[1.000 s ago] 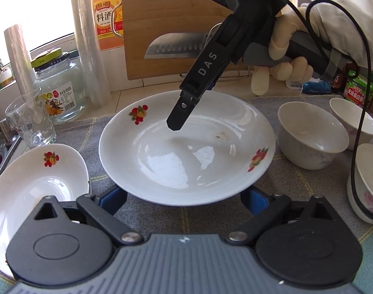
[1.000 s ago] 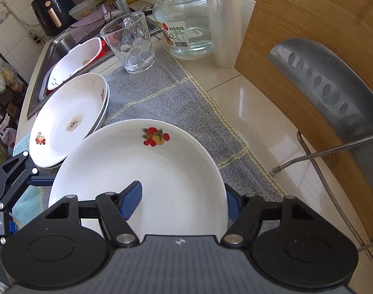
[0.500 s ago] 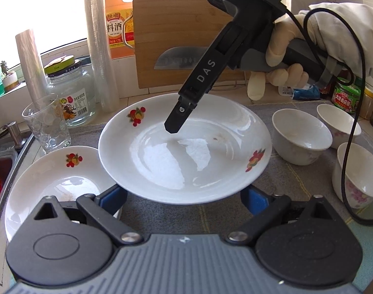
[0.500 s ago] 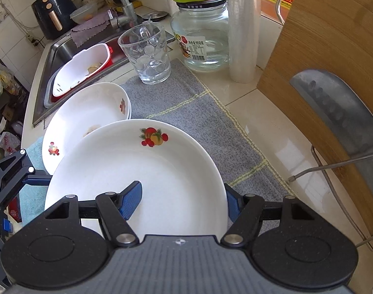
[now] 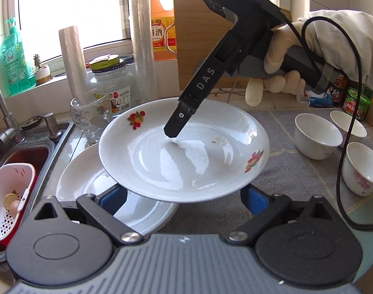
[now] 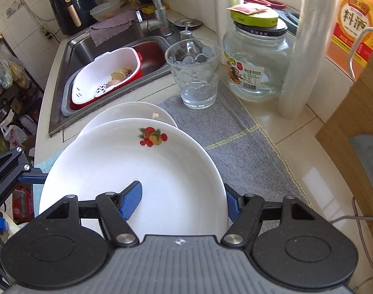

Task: Organize plates and bowls
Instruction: 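Lift and carry the fruit-print plate toward the stacked plates with right gripper, then lower the plate onto the plate stack and open the right gripper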

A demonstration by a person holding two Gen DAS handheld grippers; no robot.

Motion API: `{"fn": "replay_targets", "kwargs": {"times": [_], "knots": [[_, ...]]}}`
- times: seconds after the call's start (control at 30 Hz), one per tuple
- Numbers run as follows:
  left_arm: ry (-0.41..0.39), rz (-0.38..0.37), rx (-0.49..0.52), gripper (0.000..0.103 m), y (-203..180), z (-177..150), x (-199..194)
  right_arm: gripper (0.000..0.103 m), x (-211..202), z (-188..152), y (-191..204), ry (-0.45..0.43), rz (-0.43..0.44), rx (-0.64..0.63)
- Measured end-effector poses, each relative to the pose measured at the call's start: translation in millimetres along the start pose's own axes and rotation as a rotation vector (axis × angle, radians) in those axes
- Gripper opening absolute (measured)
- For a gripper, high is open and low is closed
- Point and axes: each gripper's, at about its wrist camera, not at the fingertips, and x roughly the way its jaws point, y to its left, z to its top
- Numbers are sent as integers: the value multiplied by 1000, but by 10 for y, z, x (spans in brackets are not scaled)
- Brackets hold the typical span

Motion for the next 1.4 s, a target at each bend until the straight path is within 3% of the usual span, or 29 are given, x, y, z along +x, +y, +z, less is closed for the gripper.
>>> {"fn": "replay_targets", "kwargs": {"times": [0.57, 1.0, 1.4], "knots": [[43, 85, -80, 98, 536, -270, -231, 75, 549, 472, 473, 31, 76, -84], [76, 76, -105, 98, 638, -329, -208, 75, 841, 457, 495, 70, 85, -58], [70, 63, -98, 98, 653, -306, -164, 75, 841, 409, 428, 71, 64, -31]]}}
